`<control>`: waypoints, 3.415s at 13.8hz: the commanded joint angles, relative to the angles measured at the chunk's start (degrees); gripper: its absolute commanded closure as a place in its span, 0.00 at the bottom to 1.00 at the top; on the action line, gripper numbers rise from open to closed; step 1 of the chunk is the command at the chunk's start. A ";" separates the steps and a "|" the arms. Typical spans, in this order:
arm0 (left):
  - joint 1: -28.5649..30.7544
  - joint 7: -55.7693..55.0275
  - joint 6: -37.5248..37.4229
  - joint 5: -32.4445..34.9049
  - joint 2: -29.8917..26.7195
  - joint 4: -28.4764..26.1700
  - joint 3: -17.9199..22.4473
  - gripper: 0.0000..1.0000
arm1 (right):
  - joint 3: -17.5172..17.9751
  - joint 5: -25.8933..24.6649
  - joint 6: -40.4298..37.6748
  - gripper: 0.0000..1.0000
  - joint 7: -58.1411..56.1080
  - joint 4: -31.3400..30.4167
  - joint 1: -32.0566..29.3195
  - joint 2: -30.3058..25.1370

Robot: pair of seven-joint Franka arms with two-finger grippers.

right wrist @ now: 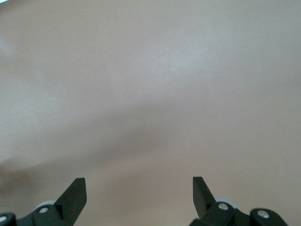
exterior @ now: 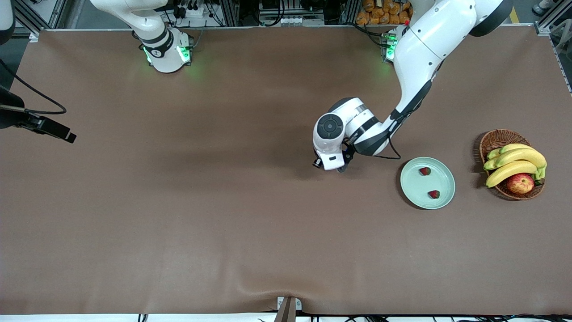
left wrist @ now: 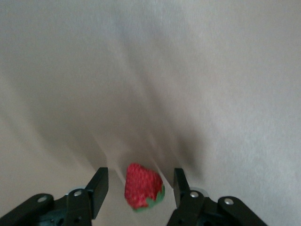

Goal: Collect all strawberries into plate
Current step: 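Carry the strawberry over the plate with the left gripper, then lower the strawberry onto the plate and open the left gripper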

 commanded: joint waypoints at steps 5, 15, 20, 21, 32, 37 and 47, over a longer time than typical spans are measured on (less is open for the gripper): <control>-1.19 -1.77 0.33 6.20 1.56 0.88 0.37 0.91 | 8.38 -2.29 -1.48 0.00 -1.61 2.82 -7.49 -1.16; 1.17 0.59 -0.02 6.20 0.77 5.97 0.28 1.00 | 8.38 -2.47 4.49 0.00 -1.69 -5.62 -6.70 -6.88; 8.64 11.30 -2.56 5.49 -1.69 5.80 -0.25 1.00 | 8.38 -2.91 3.88 0.00 -2.22 -3.07 -6.53 -6.08; 9.87 12.80 -3.00 5.49 -1.78 5.80 -0.25 1.00 | 8.38 -2.91 3.88 0.00 -2.13 -3.07 -6.44 -6.08; 34.13 35.30 -12.59 3.12 -6.53 0.35 -12.29 1.00 | 8.47 -2.91 3.79 0.00 -2.13 -2.98 -6.35 -6.08; 38.18 45.67 -13.29 3.47 -6.97 -1.67 -12.20 1.00 | 8.47 -2.91 3.70 0.00 -2.13 -1.85 -6.35 -6.00; 41.26 56.76 -13.29 3.82 -5.21 -1.50 -12.11 0.00 | 8.38 -2.29 2.65 0.00 -1.95 -1.22 -6.44 -5.47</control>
